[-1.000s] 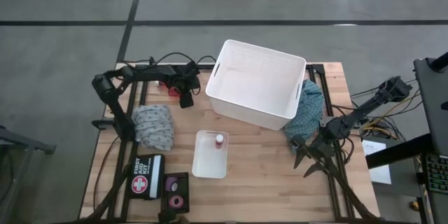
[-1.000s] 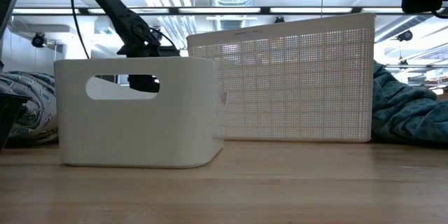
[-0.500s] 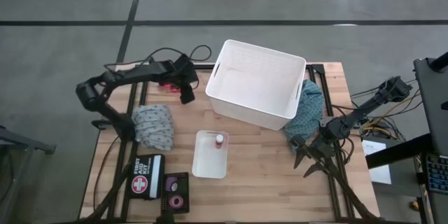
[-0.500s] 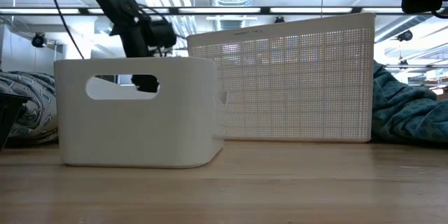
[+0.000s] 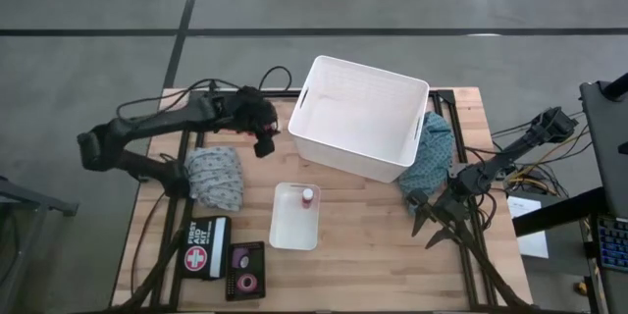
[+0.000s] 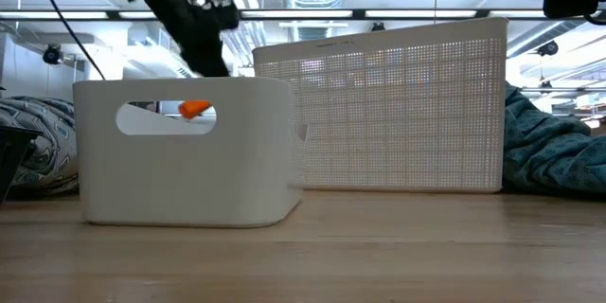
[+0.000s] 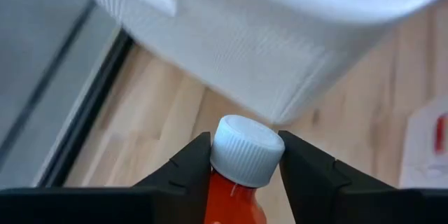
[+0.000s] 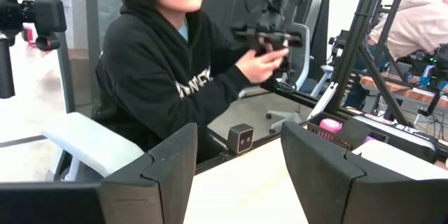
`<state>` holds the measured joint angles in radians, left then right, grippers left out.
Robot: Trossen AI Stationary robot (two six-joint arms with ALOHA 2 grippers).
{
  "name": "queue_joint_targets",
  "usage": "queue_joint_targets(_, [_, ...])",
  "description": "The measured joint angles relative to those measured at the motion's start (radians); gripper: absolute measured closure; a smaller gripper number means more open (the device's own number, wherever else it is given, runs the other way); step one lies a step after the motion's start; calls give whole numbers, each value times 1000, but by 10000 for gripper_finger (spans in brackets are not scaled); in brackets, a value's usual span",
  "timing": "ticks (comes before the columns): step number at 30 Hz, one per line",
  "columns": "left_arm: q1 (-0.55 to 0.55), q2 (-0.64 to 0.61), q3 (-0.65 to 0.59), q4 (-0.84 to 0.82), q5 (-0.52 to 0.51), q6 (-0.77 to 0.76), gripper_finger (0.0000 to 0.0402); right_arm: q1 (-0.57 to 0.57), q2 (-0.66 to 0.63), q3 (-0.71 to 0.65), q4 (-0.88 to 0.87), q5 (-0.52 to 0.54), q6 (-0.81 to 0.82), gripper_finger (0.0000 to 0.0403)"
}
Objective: Pick & Place Medicine items
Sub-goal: Put the bottom red medicine bottle into the small white bin
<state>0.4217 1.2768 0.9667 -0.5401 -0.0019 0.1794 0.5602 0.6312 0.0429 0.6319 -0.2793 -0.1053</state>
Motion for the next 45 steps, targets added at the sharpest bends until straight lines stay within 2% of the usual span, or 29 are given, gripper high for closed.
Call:
queue_joint_targets(9, [-193, -189, -164, 244, -85, -92, 254, 0, 0, 0, 0, 0, -1, 197])
queue_joint_targets(14, [-315, -270, -268, 432, -84, -110, 254, 0, 0, 0, 0, 0, -1, 197])
queue_joint_targets(20, [-432, -314, -394, 720, -87, -146, 254, 0, 0, 0, 0, 0, -2, 197])
queue_joint_targets(26, [-494, -310, -515, 938, -143, -304, 254, 0, 0, 0, 0, 0, 0, 197])
queue_joint_targets(34, [-573, -184, -617, 1293, -157, -325, 254, 0, 0, 0, -1, 0, -1, 197])
queue_joint_targets(45, [-651, 80, -548, 1382, -194, -345, 254, 0, 0, 0, -4, 0, -2, 197])
